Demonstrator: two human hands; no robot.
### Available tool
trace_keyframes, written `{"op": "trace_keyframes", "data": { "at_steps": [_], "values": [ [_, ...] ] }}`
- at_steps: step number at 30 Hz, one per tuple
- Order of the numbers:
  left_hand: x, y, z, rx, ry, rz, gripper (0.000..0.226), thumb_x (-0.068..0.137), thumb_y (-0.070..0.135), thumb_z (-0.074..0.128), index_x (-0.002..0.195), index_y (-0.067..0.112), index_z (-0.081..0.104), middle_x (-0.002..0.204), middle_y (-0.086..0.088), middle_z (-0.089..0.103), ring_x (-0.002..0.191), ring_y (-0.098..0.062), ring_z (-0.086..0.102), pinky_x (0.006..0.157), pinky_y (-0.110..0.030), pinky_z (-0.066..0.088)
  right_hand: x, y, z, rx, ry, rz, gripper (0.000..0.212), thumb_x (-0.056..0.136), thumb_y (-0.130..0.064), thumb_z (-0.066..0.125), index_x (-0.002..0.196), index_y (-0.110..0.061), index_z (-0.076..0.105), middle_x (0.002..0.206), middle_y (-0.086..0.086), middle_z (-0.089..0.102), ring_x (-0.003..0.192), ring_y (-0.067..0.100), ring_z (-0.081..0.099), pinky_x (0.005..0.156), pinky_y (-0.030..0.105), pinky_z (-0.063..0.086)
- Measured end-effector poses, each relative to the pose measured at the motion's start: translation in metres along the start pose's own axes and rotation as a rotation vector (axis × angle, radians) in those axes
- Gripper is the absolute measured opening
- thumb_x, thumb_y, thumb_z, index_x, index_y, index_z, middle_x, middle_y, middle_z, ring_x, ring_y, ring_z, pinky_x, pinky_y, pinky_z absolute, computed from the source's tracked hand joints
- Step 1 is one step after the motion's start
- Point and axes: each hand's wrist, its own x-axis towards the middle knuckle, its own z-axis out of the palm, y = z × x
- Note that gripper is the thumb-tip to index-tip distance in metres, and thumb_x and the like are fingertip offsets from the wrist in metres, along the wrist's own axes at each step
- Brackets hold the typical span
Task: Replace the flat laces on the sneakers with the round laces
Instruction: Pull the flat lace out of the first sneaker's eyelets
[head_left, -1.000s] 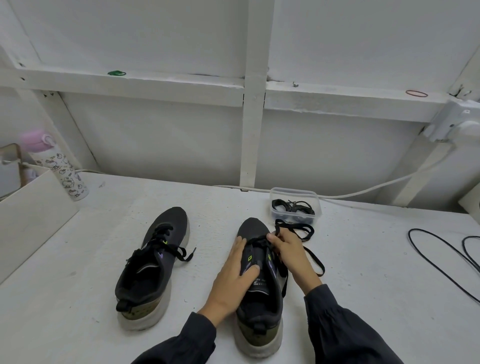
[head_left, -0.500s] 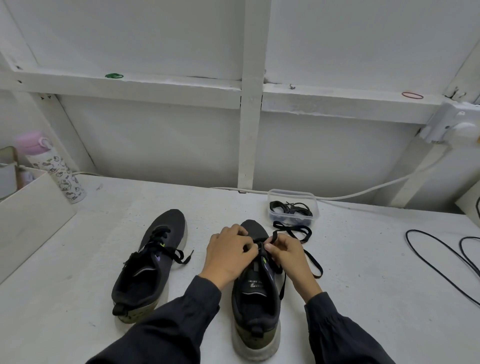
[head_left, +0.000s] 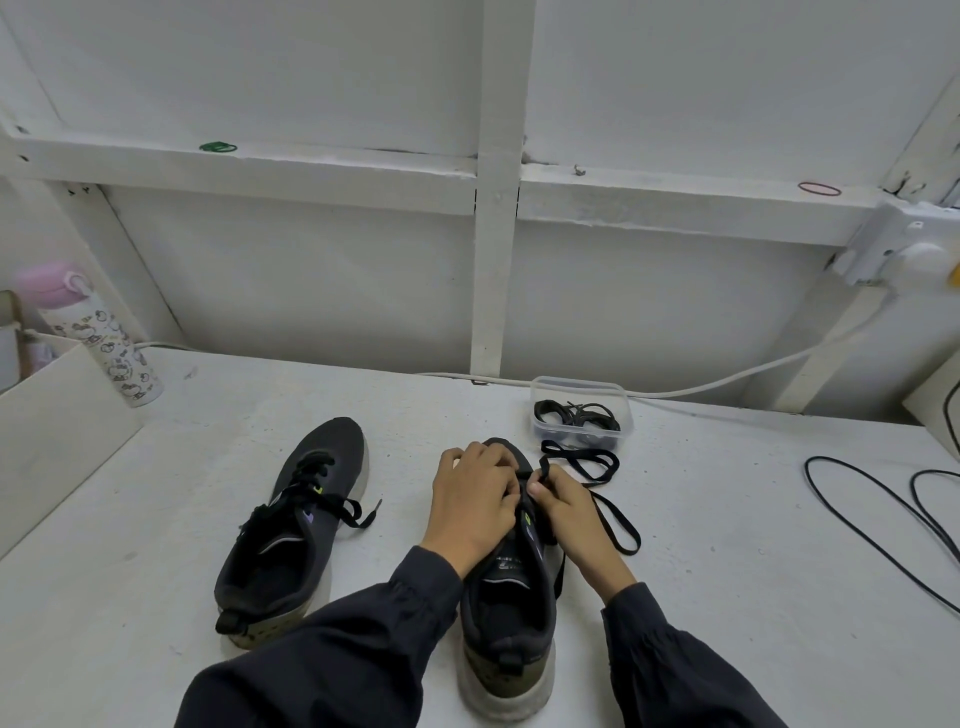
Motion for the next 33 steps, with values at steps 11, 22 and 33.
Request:
{"op": "trace_keyframes", "data": {
  "at_steps": [11,22,33],
  "values": [
    [-0.003,0.001,0.013,0.063,0.12,0.02,0.013,0.07,0.017,0.073,0.065,0.025,0.066,0.098,0.015,0.061,0.096,-0.012,0.053,0.091,-0.029,0.025,0.002,-0.001,0.004,-0.165,0.015,-0.038,0.026,0.099,-0.006,0.048,0.075,-0.016,0.043,0.072,-0.004,0.051,0.067,0.009,0.044,0.057,0.015,0.035],
    [0.0,-0.003,0.012,-0.05,0.098,-0.045,0.008,0.08,0.023,0.068,0.076,0.027,0.074,0.102,0.017,0.062,0.106,-0.009,0.052,0.101,-0.026,0.017,-0.007,0.006,0.01,0.034,0.113,-0.067,0.018,0.095,-0.008,0.055,0.078,-0.014,0.055,0.07,-0.002,0.06,0.065,0.009,0.052,0.066,0.03,0.043],
    [-0.004,-0.009,0.022,-0.192,0.091,-0.058,0.012,0.085,0.022,0.066,0.081,0.026,0.076,0.112,0.021,0.063,0.114,-0.006,0.046,0.108,-0.033,0.023,-0.007,0.015,0.01,0.134,0.22,-0.101,0.015,0.088,-0.005,0.065,0.073,-0.002,0.061,0.069,0.017,0.062,0.064,0.017,0.053,0.064,0.033,0.045]
  ]
}}
